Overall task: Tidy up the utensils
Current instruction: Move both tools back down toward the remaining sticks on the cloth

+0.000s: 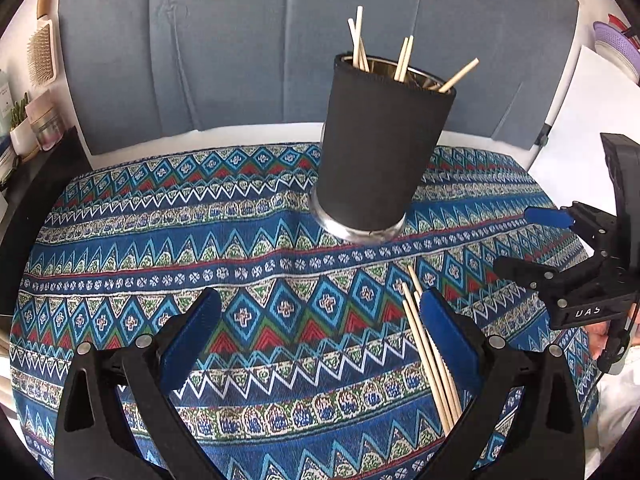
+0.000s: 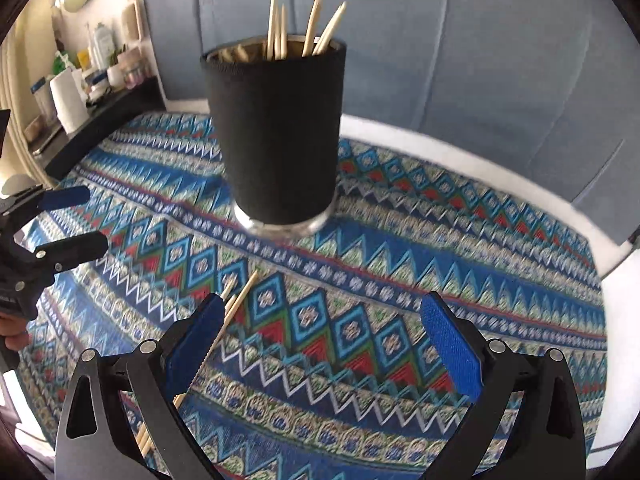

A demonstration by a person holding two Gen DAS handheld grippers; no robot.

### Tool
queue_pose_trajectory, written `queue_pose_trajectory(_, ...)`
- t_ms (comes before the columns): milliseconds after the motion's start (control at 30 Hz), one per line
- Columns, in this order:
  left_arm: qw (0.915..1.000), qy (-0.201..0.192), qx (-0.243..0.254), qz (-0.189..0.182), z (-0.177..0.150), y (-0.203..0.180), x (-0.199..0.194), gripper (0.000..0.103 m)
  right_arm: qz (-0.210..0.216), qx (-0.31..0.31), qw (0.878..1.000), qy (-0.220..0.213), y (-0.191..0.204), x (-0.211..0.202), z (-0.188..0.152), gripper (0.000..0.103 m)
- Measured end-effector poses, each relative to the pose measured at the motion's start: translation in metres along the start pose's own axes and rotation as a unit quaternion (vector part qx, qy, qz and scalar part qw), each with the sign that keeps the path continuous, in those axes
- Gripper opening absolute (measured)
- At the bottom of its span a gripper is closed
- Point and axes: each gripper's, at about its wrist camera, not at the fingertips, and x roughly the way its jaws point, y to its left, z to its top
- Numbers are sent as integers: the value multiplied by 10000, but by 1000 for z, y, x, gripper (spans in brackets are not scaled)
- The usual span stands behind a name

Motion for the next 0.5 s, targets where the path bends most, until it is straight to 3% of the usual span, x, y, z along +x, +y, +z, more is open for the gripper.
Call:
queue_pose_trajectory(133, 9986, 151, 377, 353, -17, -6, 9, 97, 113, 193, 9961, 854, 9, 29, -13, 94)
queue_pose_trajectory(267, 9979, 537, 206, 284, -28, -2, 21, 97, 105, 213, 9912, 1302, 16, 46, -15, 94)
queue_pose_trajectory(500, 9968, 769, 13, 221, -35, 12, 27, 97, 479, 652, 9770, 1972, 19, 69, -13, 94)
